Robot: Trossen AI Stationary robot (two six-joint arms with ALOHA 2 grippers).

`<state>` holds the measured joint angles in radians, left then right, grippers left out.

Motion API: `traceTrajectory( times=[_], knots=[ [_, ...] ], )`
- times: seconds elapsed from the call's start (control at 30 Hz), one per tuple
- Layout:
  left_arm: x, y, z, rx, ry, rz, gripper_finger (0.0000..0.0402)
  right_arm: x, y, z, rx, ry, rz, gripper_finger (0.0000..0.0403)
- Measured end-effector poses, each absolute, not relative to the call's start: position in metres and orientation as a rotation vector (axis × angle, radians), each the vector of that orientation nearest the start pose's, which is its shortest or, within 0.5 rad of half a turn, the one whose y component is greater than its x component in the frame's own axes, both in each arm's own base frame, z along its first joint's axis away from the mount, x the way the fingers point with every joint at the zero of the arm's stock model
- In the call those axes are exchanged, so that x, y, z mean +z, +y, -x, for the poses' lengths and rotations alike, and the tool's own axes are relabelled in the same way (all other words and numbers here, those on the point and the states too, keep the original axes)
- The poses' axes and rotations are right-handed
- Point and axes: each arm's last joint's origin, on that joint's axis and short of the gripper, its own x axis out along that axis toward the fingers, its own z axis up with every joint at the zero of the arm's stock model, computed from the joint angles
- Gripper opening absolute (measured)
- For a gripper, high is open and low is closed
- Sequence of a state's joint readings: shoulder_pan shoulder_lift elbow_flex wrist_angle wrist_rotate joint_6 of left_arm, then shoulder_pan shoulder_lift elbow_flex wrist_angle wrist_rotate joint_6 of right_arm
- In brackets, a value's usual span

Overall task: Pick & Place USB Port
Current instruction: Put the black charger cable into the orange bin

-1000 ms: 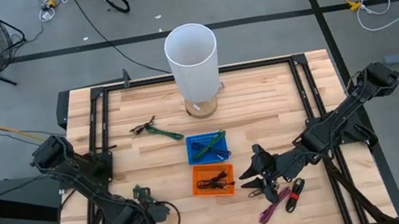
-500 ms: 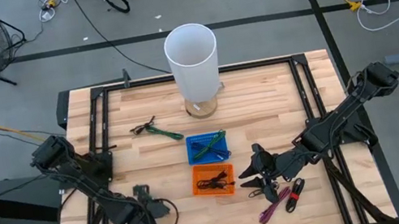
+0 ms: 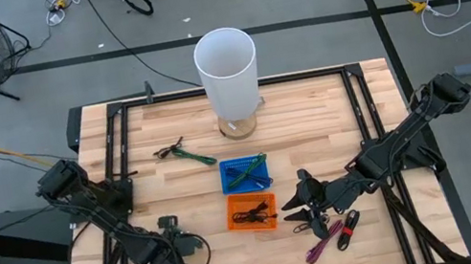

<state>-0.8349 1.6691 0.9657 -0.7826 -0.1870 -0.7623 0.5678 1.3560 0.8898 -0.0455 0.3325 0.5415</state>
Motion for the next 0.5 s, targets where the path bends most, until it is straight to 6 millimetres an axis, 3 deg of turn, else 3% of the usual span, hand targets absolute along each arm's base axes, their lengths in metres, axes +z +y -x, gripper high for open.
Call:
traceTrajectory(
  times=[0.5],
  knots=[
    [0.1576, -0.2015, -0.1909, 0.02, 1.373, -0.142, 0.0092, 0.2583, 0.1493, -0.2517, 0.099, 0.508, -0.306, 0.0126]
  ],
)
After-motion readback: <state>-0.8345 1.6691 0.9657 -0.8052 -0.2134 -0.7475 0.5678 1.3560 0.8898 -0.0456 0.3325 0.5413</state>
